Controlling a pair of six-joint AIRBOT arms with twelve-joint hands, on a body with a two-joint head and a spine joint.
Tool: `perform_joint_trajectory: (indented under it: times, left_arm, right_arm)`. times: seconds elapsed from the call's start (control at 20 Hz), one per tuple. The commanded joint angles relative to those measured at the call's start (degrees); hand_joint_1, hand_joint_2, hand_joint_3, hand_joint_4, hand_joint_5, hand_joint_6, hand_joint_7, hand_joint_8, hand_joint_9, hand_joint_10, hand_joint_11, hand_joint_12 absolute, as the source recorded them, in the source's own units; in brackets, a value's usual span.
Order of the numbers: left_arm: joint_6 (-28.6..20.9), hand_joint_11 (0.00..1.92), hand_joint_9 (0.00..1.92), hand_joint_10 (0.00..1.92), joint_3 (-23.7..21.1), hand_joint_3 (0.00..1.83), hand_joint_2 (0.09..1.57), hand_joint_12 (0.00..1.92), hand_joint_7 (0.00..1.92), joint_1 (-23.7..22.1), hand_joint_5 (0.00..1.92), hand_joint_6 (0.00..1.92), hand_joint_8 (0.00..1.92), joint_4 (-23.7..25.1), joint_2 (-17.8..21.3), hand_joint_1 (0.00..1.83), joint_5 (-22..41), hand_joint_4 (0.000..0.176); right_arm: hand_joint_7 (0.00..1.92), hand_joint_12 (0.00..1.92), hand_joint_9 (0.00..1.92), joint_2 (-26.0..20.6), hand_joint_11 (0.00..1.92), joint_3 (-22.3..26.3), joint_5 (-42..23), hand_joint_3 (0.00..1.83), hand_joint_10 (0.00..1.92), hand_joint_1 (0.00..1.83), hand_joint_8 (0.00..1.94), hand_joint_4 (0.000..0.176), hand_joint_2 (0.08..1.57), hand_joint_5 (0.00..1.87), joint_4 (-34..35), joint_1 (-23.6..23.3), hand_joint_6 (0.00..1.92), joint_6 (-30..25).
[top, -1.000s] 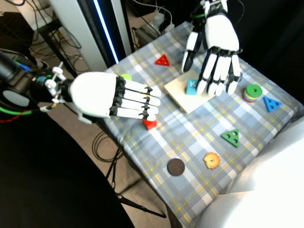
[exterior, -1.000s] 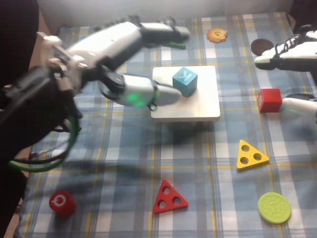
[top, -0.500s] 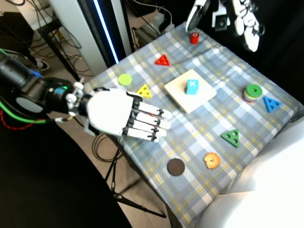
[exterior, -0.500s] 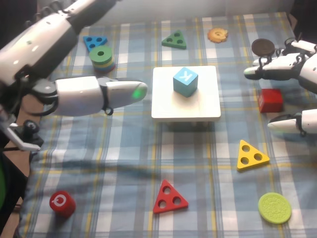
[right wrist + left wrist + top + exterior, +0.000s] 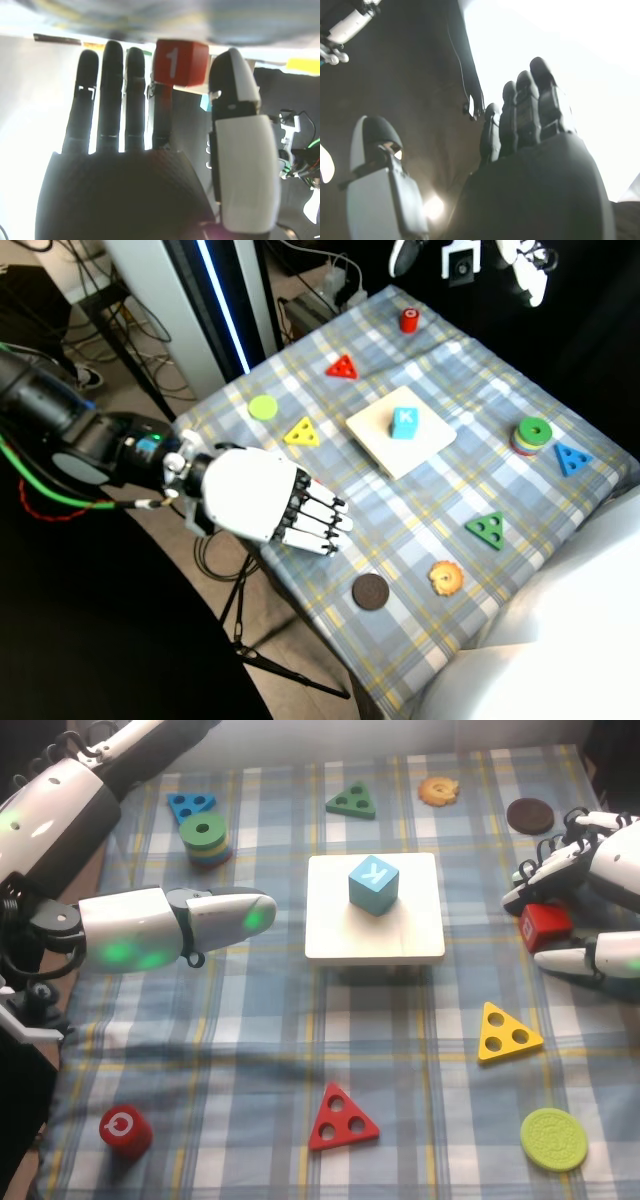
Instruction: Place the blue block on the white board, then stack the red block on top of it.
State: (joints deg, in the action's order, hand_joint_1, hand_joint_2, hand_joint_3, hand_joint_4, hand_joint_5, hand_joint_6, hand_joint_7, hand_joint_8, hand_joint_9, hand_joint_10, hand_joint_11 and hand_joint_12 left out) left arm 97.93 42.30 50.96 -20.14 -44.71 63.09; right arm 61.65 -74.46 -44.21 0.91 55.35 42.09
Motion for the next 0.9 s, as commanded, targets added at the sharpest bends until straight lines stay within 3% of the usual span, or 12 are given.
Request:
perform_joint_trajectory:
  times: [0.0, 0.1, 0.15, 0.2, 0.3, 0.4, 0.45, 0.5, 0.55, 0.6, 0.75, 0.85]
  left_arm:
    - [-0.50, 0.00, 0.22, 0.00, -0.02, 0.00, 0.90, 0.61, 0.21, -0.50, 0.16, 0.00, 0.00, 1.25, 0.25, 0.76, 6.78, 0.138]
    - [-0.59, 0.00, 0.22, 0.00, -0.02, 0.00, 0.91, 0.61, 0.21, -0.40, 0.16, 0.00, 0.00, 1.22, 0.20, 0.76, 6.75, 0.140]
    - [-0.68, 0.00, 0.22, 0.00, -0.02, 0.00, 0.91, 0.63, 0.22, -0.30, 0.17, 0.00, 0.00, 1.19, 0.18, 0.77, 6.69, 0.139]
    - [-0.74, 0.00, 0.22, 0.00, -0.02, 0.00, 0.91, 0.63, 0.22, -0.21, 0.17, 0.00, 0.00, 1.13, 0.16, 0.77, 6.63, 0.139]
    - [-0.91, 0.00, 0.21, 0.00, -0.02, 0.00, 0.91, 0.60, 0.22, -0.02, 0.16, 0.00, 0.00, 0.95, 0.15, 0.76, 6.61, 0.151]
    - [-1.07, 0.00, 0.21, 0.00, -0.02, 0.00, 0.92, 0.59, 0.22, 0.12, 0.16, 0.00, 0.00, 0.94, 0.15, 0.78, 6.62, 0.145]
    - [-1.13, 0.00, 0.21, 0.00, -0.02, 0.00, 0.91, 0.59, 0.22, 0.15, 0.16, 0.00, 0.00, 0.88, 0.12, 0.78, 6.62, 0.152]
    - [-1.19, 0.00, 0.21, 0.00, -0.02, 0.00, 0.91, 0.60, 0.23, 0.18, 0.16, 0.00, 0.00, 0.76, 0.05, 0.77, 6.62, 0.152]
    - [-1.20, 0.00, 0.21, 0.00, -0.02, 0.00, 0.91, 0.60, 0.23, 0.28, 0.16, 0.00, 0.00, 0.59, 0.01, 0.77, 6.62, 0.152]
    - [-1.25, 0.00, 0.21, 0.00, -0.02, 0.00, 0.91, 0.56, 0.22, 0.47, 0.16, 0.00, 0.00, 0.37, 0.03, 0.78, 6.63, 0.149]
    - [-1.70, 0.00, 0.20, 0.00, -0.02, 0.00, 0.91, 0.49, 0.21, 1.03, 0.16, 0.00, 0.00, 0.13, 0.34, 0.77, 6.66, 0.156]
    - [-2.19, 0.00, 0.20, 0.00, -0.02, 0.00, 0.92, 0.44, 0.21, 1.33, 0.16, 0.00, 0.00, 0.05, 0.62, 0.78, 6.70, 0.146]
  right_arm:
    - [0.74, 1.13, 0.72, -0.04, 0.20, -0.38, -6.17, 0.00, 0.03, 0.88, 0.02, 0.000, 1.10, 0.88, 0.97, -0.93, 0.01, 0.04]
    - [0.75, 1.12, 0.73, -0.05, 0.21, -0.50, -6.12, 0.00, 0.03, 0.89, 0.02, 0.000, 1.09, 0.88, 0.97, -1.01, 0.01, 0.05]
    - [0.77, 1.09, 0.75, -0.06, 0.24, -0.52, -6.09, 0.00, 0.02, 0.95, 0.01, 0.004, 1.09, 0.80, 0.97, -1.01, 0.39, 0.05]
    - [0.77, 1.09, 0.75, -0.06, 0.24, -0.53, -6.08, 0.00, 0.02, 0.95, 0.01, 0.004, 1.09, 0.80, 0.97, -1.01, 0.39, 0.05]
    - [0.79, 1.08, 0.77, -0.08, 0.27, -0.54, -6.05, 0.00, 0.02, 0.94, 0.00, 0.000, 1.07, 0.89, 0.95, -1.01, 0.03, 0.05]
    - [0.79, 1.08, 0.77, -0.13, 0.27, -0.50, -6.05, 0.00, 0.02, 0.95, 0.00, 0.000, 1.06, 0.89, 0.76, -1.01, 0.03, 0.05]
    - [0.81, 1.13, 0.79, -0.18, 0.25, -0.42, -6.05, 0.00, 0.02, 1.01, 0.01, 0.131, 1.13, 0.93, 0.61, -1.01, 1.00, 0.05]
    - [0.84, 1.12, 0.81, -0.20, 0.28, -0.34, -6.05, 0.00, 0.02, 1.03, 0.02, 0.092, 1.13, 0.94, 0.42, -1.09, 1.03, 0.05]
    - [0.84, 1.12, 0.81, -0.24, 0.28, -0.28, -6.07, 0.00, 0.02, 1.03, 0.02, 0.092, 1.13, 0.94, -0.02, -1.60, 1.03, 0.05]
    - [0.91, 1.11, 0.84, -0.39, 0.31, -0.15, -6.10, 0.00, 0.03, 1.11, 0.02, 0.000, 1.11, 1.00, -1.18, -2.59, 0.94, 0.04]
    - [0.93, 1.11, 0.83, -1.12, 0.31, 0.45, -6.10, 0.00, 0.02, 1.14, 0.02, 0.000, 1.09, 1.04, -5.73, -6.55, 0.87, 0.04]
    - [0.94, 1.13, 0.83, -1.20, 0.30, 0.57, -6.15, 0.00, 0.01, 1.16, 0.01, 0.000, 1.08, 1.06, -9.16, -9.81, 0.84, -0.45]
